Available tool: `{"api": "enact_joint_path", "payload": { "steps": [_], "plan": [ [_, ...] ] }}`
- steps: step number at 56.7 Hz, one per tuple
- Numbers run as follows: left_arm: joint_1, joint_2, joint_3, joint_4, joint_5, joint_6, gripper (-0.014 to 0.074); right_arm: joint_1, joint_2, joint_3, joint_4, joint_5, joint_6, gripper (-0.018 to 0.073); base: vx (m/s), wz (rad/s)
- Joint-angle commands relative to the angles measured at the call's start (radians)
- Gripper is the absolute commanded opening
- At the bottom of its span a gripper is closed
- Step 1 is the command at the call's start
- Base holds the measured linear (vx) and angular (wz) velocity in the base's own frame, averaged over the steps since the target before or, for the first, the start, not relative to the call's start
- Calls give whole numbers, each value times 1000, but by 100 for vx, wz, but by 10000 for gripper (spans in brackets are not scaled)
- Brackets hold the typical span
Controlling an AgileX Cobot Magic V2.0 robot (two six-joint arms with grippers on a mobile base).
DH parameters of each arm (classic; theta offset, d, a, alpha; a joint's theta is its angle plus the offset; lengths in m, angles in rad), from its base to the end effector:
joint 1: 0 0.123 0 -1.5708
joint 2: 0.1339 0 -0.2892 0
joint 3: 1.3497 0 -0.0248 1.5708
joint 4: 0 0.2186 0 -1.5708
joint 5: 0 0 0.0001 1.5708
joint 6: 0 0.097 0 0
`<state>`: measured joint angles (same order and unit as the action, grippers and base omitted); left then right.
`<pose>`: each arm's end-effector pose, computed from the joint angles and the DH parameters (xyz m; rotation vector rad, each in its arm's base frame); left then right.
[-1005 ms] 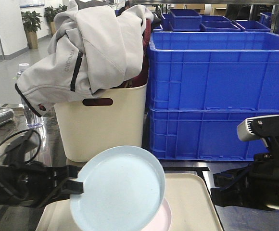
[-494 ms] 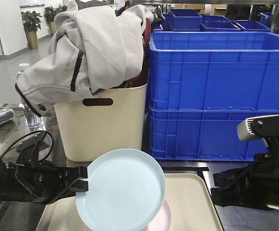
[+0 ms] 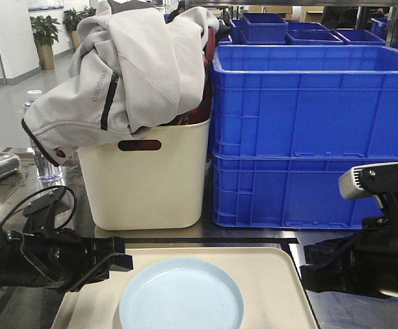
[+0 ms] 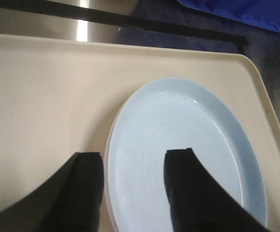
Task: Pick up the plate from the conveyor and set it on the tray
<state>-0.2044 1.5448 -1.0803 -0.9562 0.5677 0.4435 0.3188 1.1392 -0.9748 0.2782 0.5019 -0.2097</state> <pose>0.2933 -0.1044 0.2949 -0.0232 2.3573 -0.8428 0.2014 0.0800 0.3560 -0.3807 2.1141 0.3489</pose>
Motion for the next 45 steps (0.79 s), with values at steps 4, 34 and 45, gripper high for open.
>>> {"api": "enact_joint_path", "payload": {
  "steps": [4, 34, 45],
  "plan": [
    [-2, -104, -35, -21, -13, 60, 396, -1, -23, -30, 8, -78, 1, -15, 0, 0],
    [-2, -798, 335, 447, -169, 43, 0, -1, -356, 209, -157, -168, 1, -9, 0, 0],
    [-2, -1095, 598, 445, -263, 44, 0, -1, -574, 471, -133, -409, 9, -9, 0, 0]
  ]
}}
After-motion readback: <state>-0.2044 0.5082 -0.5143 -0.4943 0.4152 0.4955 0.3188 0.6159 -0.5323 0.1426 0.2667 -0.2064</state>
